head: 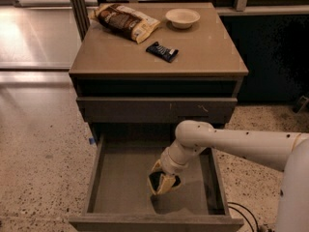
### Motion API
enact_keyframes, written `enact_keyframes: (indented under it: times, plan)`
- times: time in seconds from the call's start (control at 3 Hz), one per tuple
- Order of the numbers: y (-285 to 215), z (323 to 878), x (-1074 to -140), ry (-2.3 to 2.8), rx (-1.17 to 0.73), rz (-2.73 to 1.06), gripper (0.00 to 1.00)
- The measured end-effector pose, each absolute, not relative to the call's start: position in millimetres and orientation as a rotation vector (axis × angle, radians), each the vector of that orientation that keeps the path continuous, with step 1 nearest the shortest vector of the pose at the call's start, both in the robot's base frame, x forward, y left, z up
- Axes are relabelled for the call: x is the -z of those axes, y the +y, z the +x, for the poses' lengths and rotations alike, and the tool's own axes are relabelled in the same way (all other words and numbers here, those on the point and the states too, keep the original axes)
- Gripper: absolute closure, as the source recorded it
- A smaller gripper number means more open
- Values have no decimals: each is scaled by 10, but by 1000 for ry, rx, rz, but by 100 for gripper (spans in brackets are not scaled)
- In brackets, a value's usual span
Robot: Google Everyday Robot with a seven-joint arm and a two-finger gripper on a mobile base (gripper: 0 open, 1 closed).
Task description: Pick sponge from middle drawer and place on counter
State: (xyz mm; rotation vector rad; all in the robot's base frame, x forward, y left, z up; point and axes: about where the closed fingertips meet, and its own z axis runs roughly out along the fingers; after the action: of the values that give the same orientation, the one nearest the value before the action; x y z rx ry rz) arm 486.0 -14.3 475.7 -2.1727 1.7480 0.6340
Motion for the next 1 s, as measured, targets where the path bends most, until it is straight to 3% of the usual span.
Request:
enact_keyframes:
  times: [0.67, 1.0]
  plan:
    - [-145, 4735, -6453, 1576, -574, -2258, 100]
    - [-150, 4973, -7020, 1548, -477, -2226, 100]
